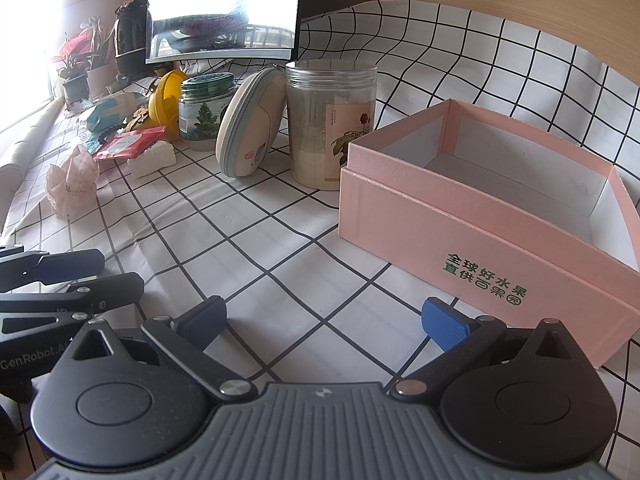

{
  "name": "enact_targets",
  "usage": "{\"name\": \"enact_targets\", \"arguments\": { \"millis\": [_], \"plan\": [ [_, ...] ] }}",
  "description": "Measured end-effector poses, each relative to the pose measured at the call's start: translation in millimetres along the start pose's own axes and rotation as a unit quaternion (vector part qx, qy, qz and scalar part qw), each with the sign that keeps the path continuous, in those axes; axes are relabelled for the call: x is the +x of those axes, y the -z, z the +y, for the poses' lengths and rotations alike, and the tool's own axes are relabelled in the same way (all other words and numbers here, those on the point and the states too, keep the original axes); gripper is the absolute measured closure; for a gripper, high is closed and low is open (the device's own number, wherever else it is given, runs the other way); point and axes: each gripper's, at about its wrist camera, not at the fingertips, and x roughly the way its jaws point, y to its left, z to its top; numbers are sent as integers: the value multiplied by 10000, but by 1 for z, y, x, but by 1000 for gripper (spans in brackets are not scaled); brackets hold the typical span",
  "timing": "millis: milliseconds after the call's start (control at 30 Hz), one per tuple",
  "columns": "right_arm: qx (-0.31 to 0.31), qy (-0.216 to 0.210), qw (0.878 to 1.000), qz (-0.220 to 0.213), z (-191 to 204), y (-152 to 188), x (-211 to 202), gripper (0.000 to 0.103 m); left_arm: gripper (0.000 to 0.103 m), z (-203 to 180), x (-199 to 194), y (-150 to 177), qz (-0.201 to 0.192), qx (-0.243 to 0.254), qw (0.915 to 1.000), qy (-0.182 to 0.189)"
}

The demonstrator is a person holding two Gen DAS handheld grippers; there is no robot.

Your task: Organize soft objects

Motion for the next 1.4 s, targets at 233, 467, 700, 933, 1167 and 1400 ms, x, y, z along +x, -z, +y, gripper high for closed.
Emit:
{"name": "enact_targets", "arguments": {
  "millis": [233,467,700,933,1167,1400],
  "plan": [
    [0,0,10000,-1,0,0,0,0,55,0,0,0,-2,-1,10000,1],
    [0,0,10000,-1,0,0,0,0,55,0,0,0,-2,-2,10000,1],
    [3,-3,10000,-3,0,0,0,0,55,-1,0,-1,53,26,10000,-6],
    [165,136,9966,792,3,-19,2,0,56,7,6,-19,612,209,9974,322],
    [285,276,9901,1348,6,-30,10,0,70,76,24,-48,1462,-741,9717,1703],
    [56,787,9862,1456,52,-66,7,10,70,180,14,-110,393,-644,9835,1643]
  ]
}}
